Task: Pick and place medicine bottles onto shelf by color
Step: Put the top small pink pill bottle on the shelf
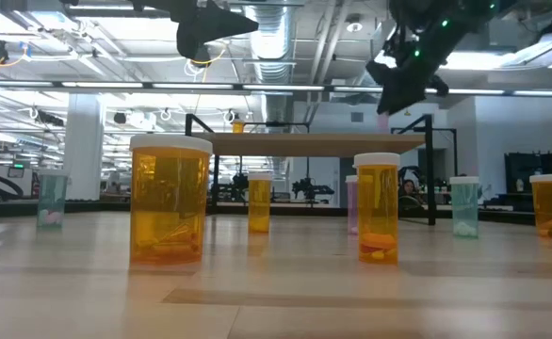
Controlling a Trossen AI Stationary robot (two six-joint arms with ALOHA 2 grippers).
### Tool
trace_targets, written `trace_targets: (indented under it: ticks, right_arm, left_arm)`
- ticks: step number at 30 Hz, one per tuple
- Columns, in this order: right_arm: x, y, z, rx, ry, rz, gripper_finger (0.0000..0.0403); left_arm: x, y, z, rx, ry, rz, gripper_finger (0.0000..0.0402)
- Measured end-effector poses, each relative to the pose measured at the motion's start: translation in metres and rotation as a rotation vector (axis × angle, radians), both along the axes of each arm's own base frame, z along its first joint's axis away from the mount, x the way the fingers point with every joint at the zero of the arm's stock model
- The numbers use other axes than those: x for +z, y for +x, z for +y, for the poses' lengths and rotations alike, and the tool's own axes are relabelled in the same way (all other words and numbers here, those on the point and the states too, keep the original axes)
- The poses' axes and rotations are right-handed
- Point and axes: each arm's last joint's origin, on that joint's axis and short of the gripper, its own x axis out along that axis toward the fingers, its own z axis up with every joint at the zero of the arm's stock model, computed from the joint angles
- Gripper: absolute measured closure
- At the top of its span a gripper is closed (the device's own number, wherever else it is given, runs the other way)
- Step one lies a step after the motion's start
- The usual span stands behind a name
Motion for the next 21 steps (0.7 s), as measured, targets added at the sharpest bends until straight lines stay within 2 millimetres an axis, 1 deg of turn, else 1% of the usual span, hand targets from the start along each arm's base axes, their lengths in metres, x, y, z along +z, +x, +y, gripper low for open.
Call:
trace_targets:
  ticks: [6, 9, 21]
  right_arm:
    - [-0.017, 0.005, -0.015, -0.023, 0.051, 0.051, 0.0284]
    - [-0.019, 0.007, -0.018, -0.027, 0.055, 0.055, 0.0284]
    - [-0.017, 0.006, -0.013, -0.015, 0.057, 0.057, 0.0284]
  left_arm:
    - [0.0, 0.0, 0.0, 0.0, -0.001, 0.0, 0.0175]
    - [0.0, 0.0, 0.0, 0.0, -0.001, -0.001, 0.0175]
    - [0.0, 0.0, 0.0, 0.0, -0.002, 0.001, 0.0175]
